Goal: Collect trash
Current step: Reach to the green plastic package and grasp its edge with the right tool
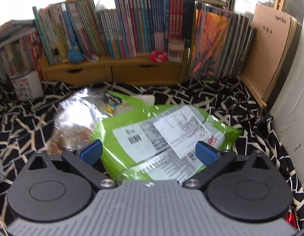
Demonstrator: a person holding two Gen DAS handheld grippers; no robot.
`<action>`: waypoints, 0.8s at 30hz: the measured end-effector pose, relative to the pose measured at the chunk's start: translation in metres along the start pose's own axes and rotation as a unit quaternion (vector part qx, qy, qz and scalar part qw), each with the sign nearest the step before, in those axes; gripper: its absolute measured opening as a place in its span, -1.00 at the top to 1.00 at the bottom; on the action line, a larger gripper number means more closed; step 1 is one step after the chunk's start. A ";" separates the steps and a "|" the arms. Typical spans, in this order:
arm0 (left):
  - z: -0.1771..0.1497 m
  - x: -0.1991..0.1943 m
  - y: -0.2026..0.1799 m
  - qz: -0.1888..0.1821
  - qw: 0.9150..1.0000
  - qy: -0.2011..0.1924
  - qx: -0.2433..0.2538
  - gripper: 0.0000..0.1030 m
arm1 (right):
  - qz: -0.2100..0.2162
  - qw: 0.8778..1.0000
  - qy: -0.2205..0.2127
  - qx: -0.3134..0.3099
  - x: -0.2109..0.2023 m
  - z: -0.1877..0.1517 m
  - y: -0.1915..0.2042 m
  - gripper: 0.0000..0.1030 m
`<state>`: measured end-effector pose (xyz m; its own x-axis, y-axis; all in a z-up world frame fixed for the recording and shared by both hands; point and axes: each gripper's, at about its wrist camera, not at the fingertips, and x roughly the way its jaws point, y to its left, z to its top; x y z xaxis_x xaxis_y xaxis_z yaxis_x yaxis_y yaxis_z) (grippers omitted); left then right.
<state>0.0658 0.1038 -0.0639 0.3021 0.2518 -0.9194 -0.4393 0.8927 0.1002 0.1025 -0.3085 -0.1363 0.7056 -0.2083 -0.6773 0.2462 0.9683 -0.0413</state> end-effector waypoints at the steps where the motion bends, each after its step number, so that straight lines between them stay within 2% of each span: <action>1: 0.000 0.000 0.000 0.001 1.000 0.000 0.001 0.20 | -0.003 1.000 0.005 -0.001 0.004 -0.003 0.000 -1.00; 7: 0.000 0.000 -0.002 0.005 1.000 0.001 0.002 0.20 | -0.015 0.999 0.029 -0.016 0.027 -0.015 0.003 -1.00; 18: 0.001 0.000 -0.004 0.008 1.000 0.001 0.004 0.20 | 0.033 0.990 0.101 -0.093 0.049 -0.035 0.030 -1.00; 22: 0.001 0.000 -0.004 0.008 1.000 0.001 0.004 0.20 | 0.021 0.984 0.123 -0.126 0.054 -0.043 0.040 -1.00; 23: 0.001 0.000 -0.004 0.008 1.000 0.001 0.005 0.20 | 0.016 0.984 0.122 -0.126 0.054 -0.044 0.040 -0.97; 24: 0.001 0.000 -0.004 0.007 1.000 0.001 0.005 0.20 | 0.016 0.985 0.118 -0.121 0.052 -0.044 0.040 -0.85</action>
<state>0.0680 0.1008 -0.0643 0.2933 0.2641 -0.9188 -0.4355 0.8925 0.1175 0.1201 -0.2751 -0.2054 0.5292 -0.1665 -0.8320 0.0398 0.9844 -0.1716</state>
